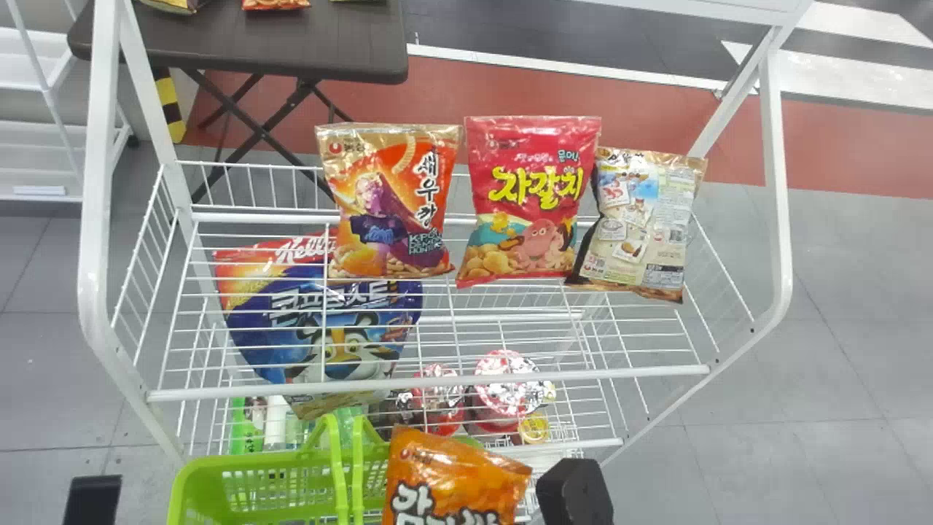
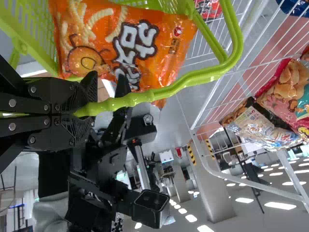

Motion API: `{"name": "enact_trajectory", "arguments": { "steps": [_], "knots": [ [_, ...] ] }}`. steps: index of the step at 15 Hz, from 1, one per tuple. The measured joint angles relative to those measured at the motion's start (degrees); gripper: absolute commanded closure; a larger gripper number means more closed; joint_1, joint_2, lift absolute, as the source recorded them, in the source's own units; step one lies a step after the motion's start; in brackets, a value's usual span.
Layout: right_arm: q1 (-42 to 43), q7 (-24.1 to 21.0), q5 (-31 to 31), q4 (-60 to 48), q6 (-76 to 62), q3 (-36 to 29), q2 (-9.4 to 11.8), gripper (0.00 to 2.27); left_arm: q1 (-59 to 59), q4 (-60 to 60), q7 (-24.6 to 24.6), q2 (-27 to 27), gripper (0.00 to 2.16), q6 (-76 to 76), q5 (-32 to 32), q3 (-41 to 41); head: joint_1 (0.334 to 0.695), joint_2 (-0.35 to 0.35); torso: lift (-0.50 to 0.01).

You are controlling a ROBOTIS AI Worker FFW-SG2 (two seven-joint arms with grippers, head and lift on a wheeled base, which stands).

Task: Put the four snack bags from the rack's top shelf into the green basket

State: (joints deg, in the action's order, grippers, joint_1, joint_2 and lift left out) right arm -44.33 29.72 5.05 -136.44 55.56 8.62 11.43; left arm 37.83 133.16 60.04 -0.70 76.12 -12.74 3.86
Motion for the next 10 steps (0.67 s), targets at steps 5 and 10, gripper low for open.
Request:
{"name": "enact_trajectory", "arguments": {
  "steps": [5,10],
  "knots": [
    [5.2,-1.1,-1.4,8.5,-3.2,1.2,-0.9,0.05,0.1,0.8,-0.7,0.0,2.14,0.0,0.3,-1.2,0.695,-0.237,0.000],
    [8.7,-0.9,-5.1,14.1,-4.6,6.4,-1.3,0.06,0.1,1.0,-1.9,-0.1,2.14,0.1,1.7,-3.5,0.695,-0.095,0.000]
  ]
}}
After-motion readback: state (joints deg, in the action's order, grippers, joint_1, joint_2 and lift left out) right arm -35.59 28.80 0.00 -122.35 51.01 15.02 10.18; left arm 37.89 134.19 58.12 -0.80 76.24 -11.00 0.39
